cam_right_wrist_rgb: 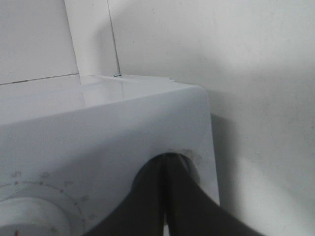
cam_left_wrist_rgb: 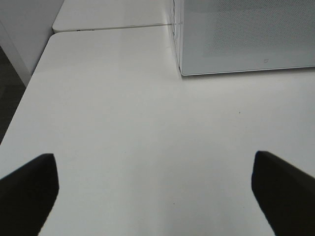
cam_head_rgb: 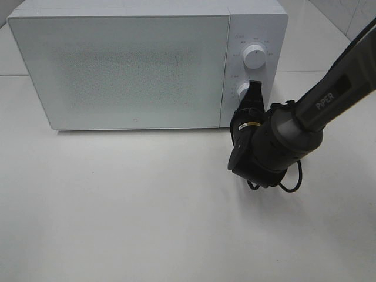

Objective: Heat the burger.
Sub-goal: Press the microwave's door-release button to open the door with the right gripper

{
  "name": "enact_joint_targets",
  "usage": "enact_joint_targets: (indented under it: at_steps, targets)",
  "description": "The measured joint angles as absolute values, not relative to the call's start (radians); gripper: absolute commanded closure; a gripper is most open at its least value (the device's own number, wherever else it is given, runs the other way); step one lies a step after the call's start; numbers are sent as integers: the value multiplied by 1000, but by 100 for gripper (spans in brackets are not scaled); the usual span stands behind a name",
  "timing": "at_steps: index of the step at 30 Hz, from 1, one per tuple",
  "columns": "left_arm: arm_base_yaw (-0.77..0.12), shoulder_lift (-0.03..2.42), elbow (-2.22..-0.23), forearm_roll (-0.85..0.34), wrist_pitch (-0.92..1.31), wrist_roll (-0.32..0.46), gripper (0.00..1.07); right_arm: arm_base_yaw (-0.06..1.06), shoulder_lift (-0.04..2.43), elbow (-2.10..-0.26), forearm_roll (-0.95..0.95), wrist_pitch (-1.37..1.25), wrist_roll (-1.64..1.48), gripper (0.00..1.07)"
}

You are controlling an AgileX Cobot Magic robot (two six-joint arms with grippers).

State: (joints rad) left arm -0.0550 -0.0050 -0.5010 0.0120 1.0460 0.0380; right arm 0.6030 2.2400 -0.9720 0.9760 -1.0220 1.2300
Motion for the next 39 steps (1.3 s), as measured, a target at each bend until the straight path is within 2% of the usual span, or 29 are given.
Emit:
enact_joint_targets:
  at_steps: [20, 39]
  targets:
    - [-55, -5, -501, 12, 1046, 38, 7, 585, 2228, -989, 980, -955, 1153, 107]
    - [-55, -5, -501, 12, 1046, 38, 7, 562, 2115, -846, 891, -939, 1143, 107]
